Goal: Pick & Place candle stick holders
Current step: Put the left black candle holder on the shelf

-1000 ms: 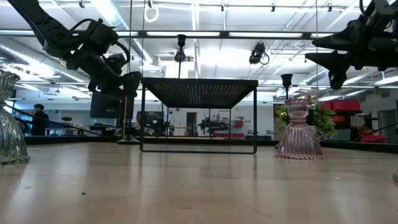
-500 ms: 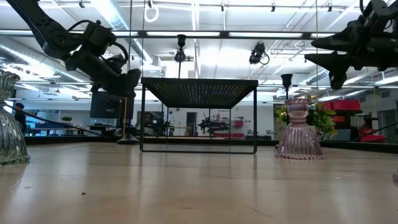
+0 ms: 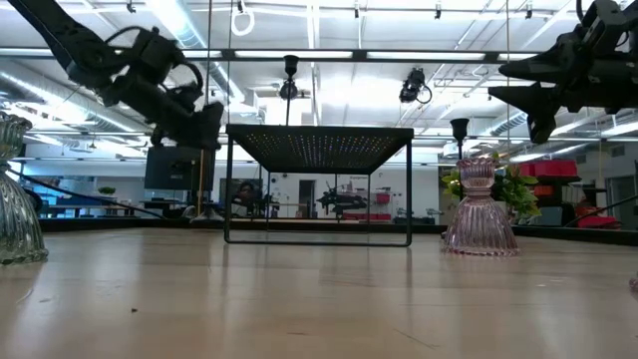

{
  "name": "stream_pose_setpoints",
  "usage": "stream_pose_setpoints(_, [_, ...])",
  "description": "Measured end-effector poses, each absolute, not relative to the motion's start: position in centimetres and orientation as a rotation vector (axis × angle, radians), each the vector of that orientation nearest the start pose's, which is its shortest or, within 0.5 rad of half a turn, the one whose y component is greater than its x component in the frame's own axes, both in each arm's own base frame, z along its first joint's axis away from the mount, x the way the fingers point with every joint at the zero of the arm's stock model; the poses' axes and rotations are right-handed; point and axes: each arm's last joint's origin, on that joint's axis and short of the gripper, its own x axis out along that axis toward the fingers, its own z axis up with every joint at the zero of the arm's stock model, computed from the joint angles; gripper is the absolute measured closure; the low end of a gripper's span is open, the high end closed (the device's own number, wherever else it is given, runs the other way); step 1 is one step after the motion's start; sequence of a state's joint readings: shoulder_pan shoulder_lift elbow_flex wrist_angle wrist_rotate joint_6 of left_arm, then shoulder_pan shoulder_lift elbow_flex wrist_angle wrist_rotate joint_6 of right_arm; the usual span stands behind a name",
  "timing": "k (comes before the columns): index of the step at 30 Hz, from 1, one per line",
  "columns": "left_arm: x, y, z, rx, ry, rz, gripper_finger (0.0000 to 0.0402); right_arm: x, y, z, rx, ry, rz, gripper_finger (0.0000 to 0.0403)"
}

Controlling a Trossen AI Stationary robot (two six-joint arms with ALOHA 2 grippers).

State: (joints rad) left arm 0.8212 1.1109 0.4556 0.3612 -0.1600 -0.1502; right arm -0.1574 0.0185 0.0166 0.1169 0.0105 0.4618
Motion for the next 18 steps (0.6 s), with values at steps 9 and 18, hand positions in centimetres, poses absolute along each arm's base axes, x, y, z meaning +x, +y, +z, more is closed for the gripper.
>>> stream_pose_setpoints(9, [14.1, 13.3, 29.0, -0.236, 0.238, 0.849, 0.0370, 9.6, -1.6, 17.9, 0.452, -0.152, -0.140, 0.0253])
stream_pose_setpoints(18, [12.9, 7.6, 36.0, -0.214, 0.082, 0.428, 0.0370, 9.6, -1.6, 17.9, 0.469, -0.154, -0.140, 0.0253])
